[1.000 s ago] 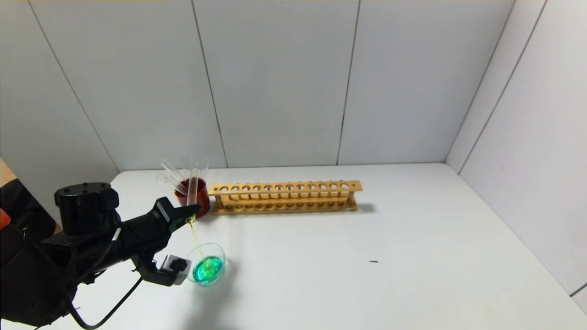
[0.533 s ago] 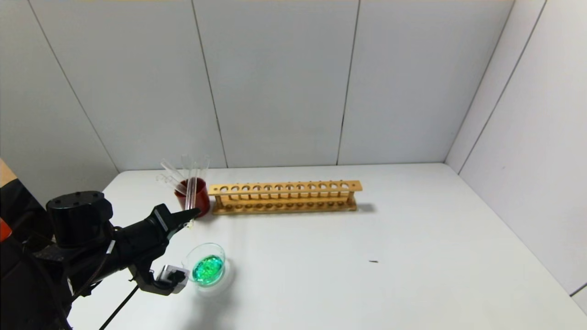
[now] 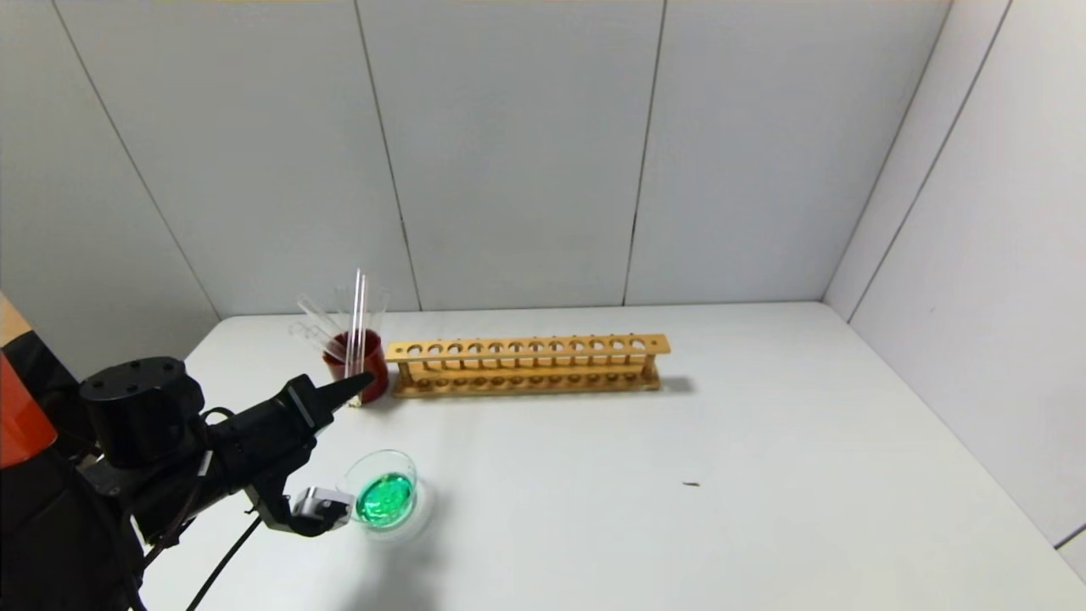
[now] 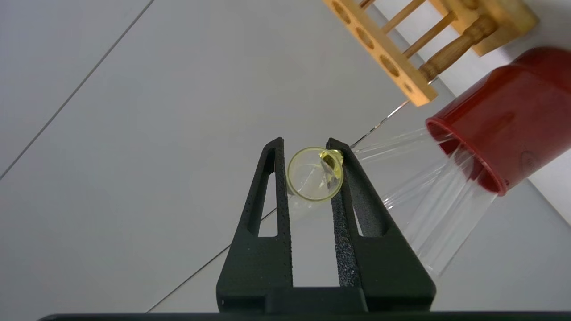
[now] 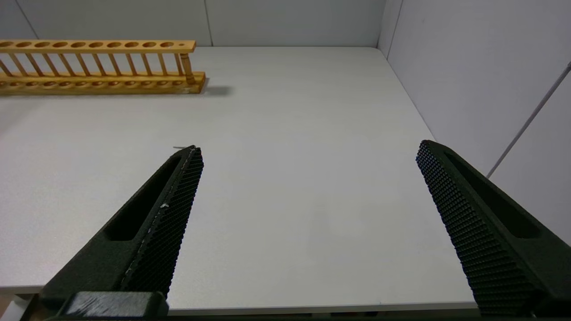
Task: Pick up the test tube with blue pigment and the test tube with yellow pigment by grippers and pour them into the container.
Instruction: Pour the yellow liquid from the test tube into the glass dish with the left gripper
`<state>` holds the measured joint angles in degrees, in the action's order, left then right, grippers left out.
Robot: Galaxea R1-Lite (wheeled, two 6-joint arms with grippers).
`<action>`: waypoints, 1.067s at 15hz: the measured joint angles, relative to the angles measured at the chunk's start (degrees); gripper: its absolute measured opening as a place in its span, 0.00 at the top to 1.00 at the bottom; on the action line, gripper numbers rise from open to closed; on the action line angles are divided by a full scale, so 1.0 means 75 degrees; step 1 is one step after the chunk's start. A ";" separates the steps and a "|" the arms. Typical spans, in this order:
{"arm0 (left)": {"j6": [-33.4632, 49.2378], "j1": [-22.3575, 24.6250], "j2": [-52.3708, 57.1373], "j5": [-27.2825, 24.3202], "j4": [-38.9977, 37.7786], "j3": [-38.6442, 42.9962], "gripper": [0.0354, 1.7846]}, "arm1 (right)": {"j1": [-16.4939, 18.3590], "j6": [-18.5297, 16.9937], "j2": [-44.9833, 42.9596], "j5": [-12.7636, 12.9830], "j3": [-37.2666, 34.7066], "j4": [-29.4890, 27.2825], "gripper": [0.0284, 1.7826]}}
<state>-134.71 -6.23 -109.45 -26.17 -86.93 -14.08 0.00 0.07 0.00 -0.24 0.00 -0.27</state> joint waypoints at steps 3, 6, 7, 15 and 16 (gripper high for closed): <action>-0.0146 0.0000 -0.0111 0.0021 -0.0029 0.0099 0.84 | 0.0000 0.0000 0.0000 0.0000 0.0000 0.0003 0.02; -0.0319 -0.0003 -0.0078 0.0021 -0.0033 0.0073 0.84 | 0.0000 -0.0003 0.0000 0.0000 0.0000 0.0000 0.02; -0.0405 -0.0003 -0.0052 0.0018 -0.0033 0.0062 0.84 | 0.0000 0.0000 0.0000 0.0000 0.0000 0.0000 0.02; -0.0621 0.0000 0.0010 0.0062 -0.0033 0.0026 0.84 | 0.0000 0.0000 0.0000 0.0000 0.0000 0.0000 0.02; -0.0624 0.0000 0.0010 0.0059 -0.0033 0.0033 0.84 | 0.0000 0.0000 0.0000 0.0000 0.0000 0.0003 0.02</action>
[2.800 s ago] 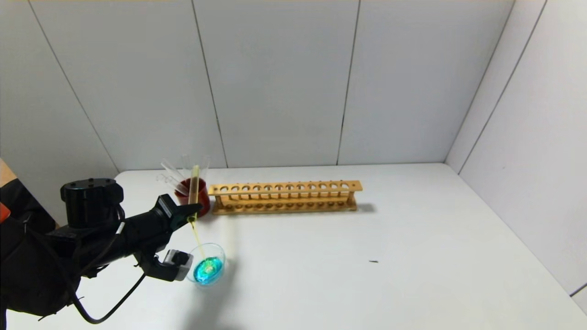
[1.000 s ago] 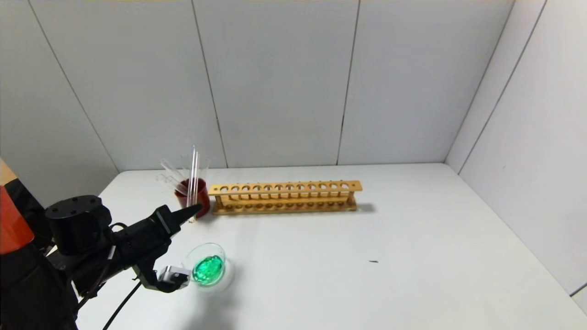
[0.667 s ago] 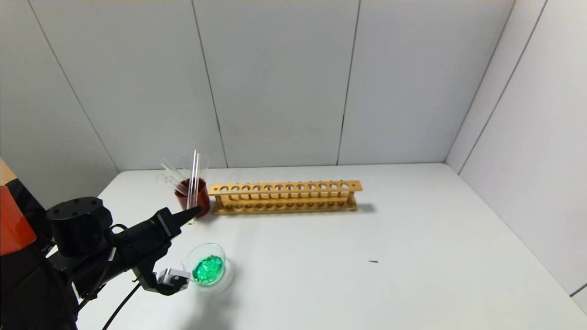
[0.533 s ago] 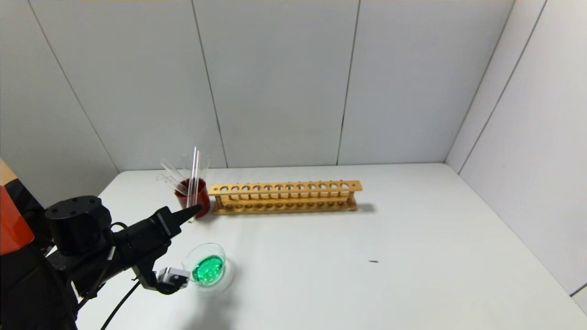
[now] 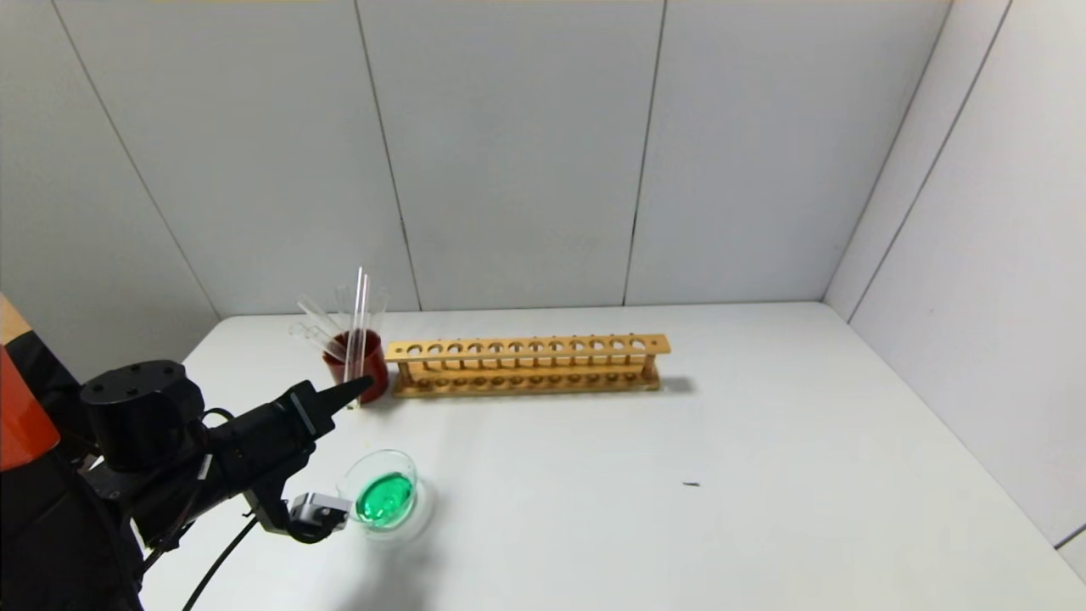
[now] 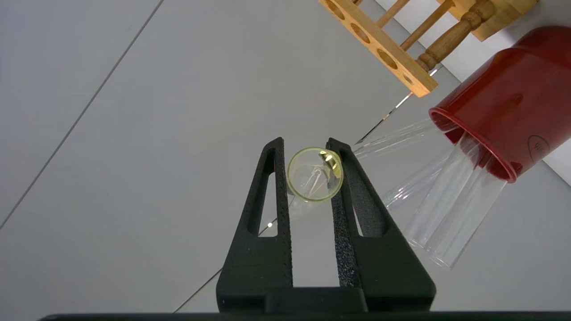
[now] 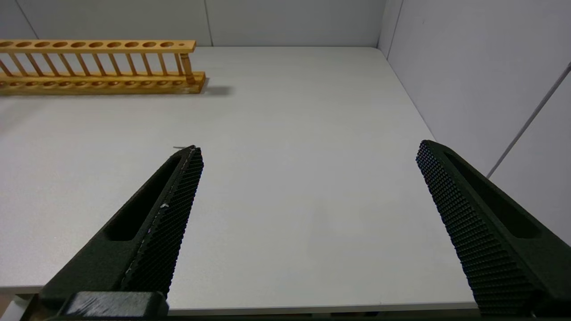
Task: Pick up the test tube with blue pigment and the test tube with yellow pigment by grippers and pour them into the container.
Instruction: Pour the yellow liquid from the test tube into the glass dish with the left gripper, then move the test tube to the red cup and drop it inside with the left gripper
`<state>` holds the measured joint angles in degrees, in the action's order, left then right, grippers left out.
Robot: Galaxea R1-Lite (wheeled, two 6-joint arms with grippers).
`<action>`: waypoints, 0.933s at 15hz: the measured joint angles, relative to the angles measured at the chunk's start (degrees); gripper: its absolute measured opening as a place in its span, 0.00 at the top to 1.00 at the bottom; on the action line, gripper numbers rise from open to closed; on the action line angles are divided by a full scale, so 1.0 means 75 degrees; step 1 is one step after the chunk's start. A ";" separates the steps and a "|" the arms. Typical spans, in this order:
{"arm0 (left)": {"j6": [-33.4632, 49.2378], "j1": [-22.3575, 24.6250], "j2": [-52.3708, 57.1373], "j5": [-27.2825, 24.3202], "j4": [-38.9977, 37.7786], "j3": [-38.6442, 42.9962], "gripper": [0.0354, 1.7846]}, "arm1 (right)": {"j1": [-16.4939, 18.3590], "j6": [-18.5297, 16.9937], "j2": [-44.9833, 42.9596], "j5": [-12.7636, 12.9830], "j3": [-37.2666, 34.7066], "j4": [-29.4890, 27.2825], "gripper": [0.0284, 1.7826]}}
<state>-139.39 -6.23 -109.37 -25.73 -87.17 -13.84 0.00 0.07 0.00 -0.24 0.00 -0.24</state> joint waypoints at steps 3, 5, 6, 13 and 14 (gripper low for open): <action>-0.0176 0.0000 0.0037 0.0024 0.0003 0.0005 0.84 | 0.0000 0.0000 0.0000 0.0003 0.0000 -0.0003 0.02; -0.0206 0.0000 0.0059 0.0047 0.0000 0.0005 0.84 | 0.0000 0.0000 0.0000 0.0003 0.0000 0.0000 0.02; -0.0195 0.0000 0.0073 0.0054 0.0003 0.0005 0.84 | 0.0000 0.0003 0.0000 0.0000 0.0000 -0.0003 0.02; 0.2436 -0.0260 0.0258 0.1601 0.0007 -0.0085 0.84 | 0.0000 0.0000 0.0000 0.0000 0.0000 -0.0003 0.02; 0.3246 -0.0476 0.0382 0.2201 0.0007 -0.0198 0.84 | 0.0000 0.0000 0.0000 0.0003 0.0000 -0.0003 0.02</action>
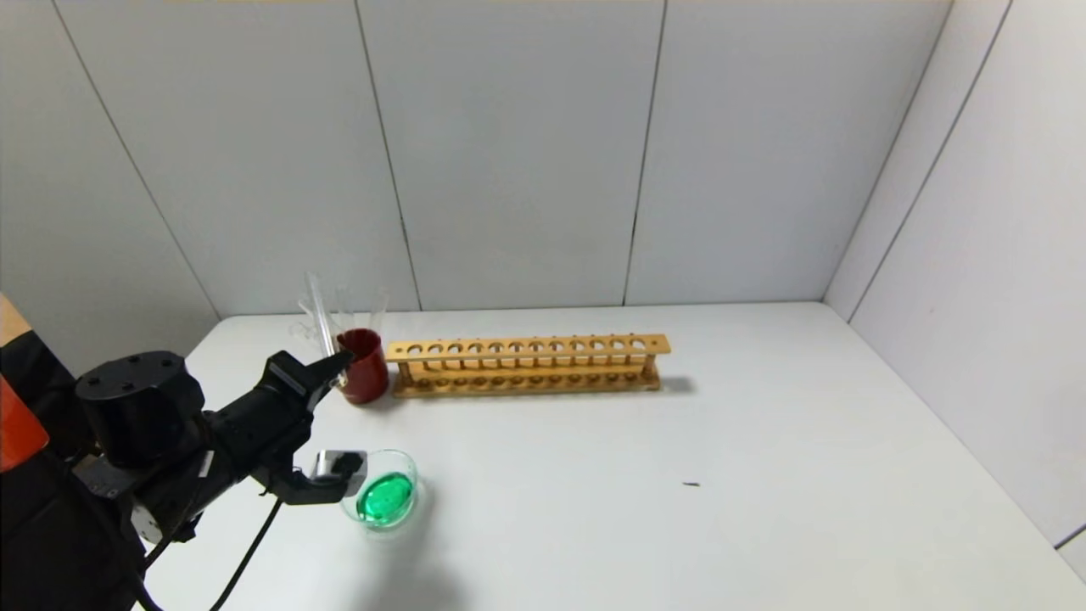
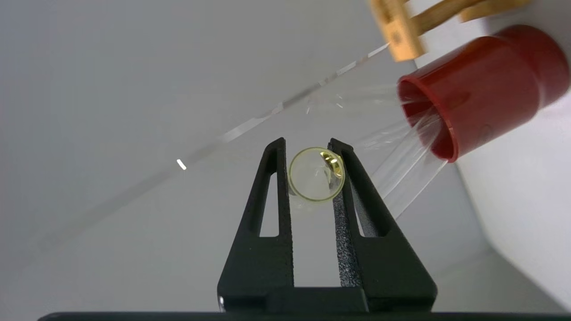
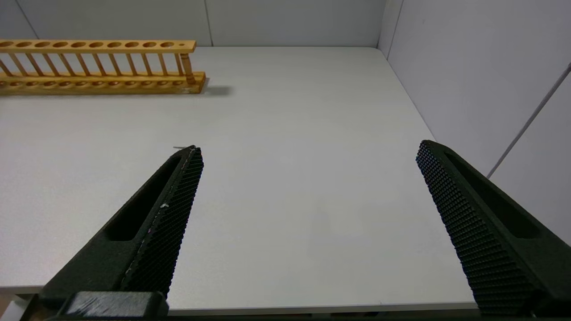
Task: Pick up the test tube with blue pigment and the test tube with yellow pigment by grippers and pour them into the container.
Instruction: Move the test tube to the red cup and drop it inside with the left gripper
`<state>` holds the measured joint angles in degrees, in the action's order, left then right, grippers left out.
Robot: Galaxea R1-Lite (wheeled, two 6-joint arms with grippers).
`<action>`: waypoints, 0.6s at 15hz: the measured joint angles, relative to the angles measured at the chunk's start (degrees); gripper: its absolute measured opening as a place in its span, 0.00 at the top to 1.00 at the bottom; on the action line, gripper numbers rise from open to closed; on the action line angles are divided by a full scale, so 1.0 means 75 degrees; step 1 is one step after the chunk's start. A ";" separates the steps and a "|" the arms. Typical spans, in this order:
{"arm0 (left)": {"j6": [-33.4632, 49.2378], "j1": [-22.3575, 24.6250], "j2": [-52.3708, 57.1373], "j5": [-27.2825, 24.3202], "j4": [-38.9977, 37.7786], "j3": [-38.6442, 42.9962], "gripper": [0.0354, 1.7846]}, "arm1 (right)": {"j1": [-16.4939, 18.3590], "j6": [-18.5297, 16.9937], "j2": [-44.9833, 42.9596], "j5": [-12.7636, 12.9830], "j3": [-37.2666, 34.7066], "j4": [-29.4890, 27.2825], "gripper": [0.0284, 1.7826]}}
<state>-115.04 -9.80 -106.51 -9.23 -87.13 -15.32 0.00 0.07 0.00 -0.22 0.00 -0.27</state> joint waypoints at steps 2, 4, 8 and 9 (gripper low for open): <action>0.1517 -0.0379 0.0317 0.1281 0.0085 -0.0577 0.84 | 0.0000 -0.0003 0.0000 0.0000 0.0000 0.0000 0.02; 0.2687 -0.0549 0.0751 0.2173 0.0809 -0.1473 0.84 | 0.0000 0.0000 0.0000 -0.0003 0.0000 0.0000 0.02; 0.4567 -0.0626 0.1803 0.3269 0.3797 -0.3792 0.84 | 0.0000 0.0000 0.0000 -0.0003 0.0000 0.0000 0.02; 0.5156 -0.0632 0.1963 0.3423 0.4561 -0.4457 0.84 | 0.0000 -0.0003 0.0000 -0.0003 0.0000 0.0000 0.02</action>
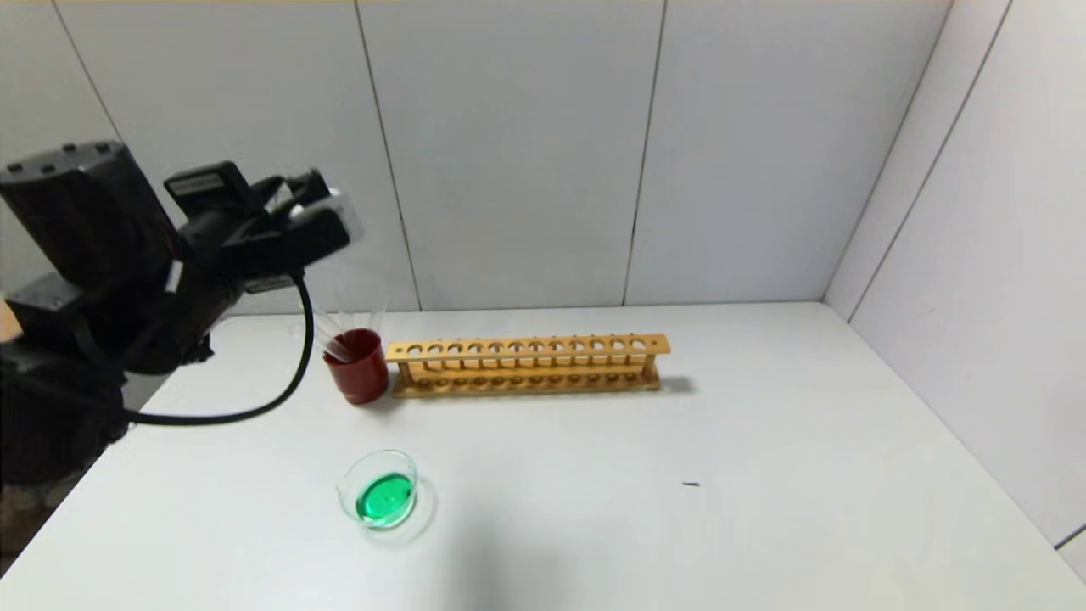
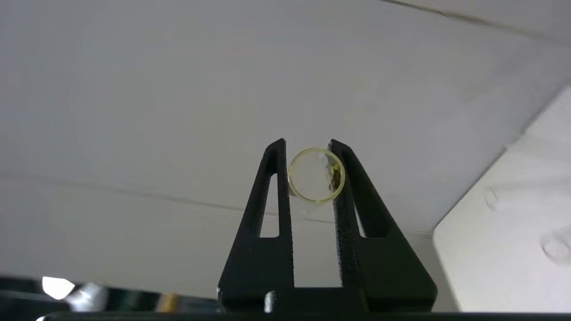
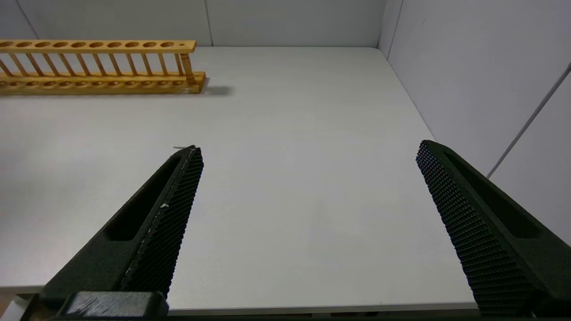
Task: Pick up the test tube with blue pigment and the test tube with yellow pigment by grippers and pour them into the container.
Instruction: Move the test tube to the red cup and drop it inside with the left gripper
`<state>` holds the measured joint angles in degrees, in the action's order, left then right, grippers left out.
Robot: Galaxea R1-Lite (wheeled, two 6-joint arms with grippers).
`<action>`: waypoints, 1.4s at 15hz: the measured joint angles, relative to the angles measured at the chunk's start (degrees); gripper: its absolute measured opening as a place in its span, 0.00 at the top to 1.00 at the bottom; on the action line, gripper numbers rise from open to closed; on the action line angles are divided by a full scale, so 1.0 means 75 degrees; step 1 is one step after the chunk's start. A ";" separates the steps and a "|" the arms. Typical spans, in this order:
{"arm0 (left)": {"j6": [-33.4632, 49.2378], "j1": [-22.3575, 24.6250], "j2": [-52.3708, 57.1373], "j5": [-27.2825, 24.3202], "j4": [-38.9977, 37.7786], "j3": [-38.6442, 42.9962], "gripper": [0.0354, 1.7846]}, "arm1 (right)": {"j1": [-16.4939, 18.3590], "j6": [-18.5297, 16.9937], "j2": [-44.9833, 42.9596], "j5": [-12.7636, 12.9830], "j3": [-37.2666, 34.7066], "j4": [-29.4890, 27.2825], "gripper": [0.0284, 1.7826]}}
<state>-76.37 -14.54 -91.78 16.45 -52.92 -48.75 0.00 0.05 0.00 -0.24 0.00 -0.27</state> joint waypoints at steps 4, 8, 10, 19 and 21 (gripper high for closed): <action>0.3296 0.0007 0.0283 0.0255 0.2334 -0.1702 0.84 | 0.0000 0.0000 0.0000 0.0000 0.0000 0.0000 0.02; 0.6274 0.0054 0.0540 0.0247 0.3852 -0.1941 0.84 | 0.0000 0.0003 0.0000 0.0000 0.0000 0.0000 0.02; 0.7644 0.0029 0.0644 0.0184 0.4511 -0.1957 0.84 | 0.0000 0.0000 0.0000 0.0000 0.0000 0.0000 0.02; 0.9346 -0.0122 0.0375 -0.0536 0.4580 -0.1798 0.84 | 0.0000 0.0003 0.0000 0.0003 0.0000 0.0000 0.02; 0.9349 -0.0128 0.0190 -0.0540 0.4576 -0.1790 0.84 | 0.0000 0.0003 0.0000 0.0003 0.0000 0.0000 0.02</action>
<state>-6.25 -15.51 -90.36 12.40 -18.60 -62.17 0.00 0.07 0.00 -0.22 0.00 -0.27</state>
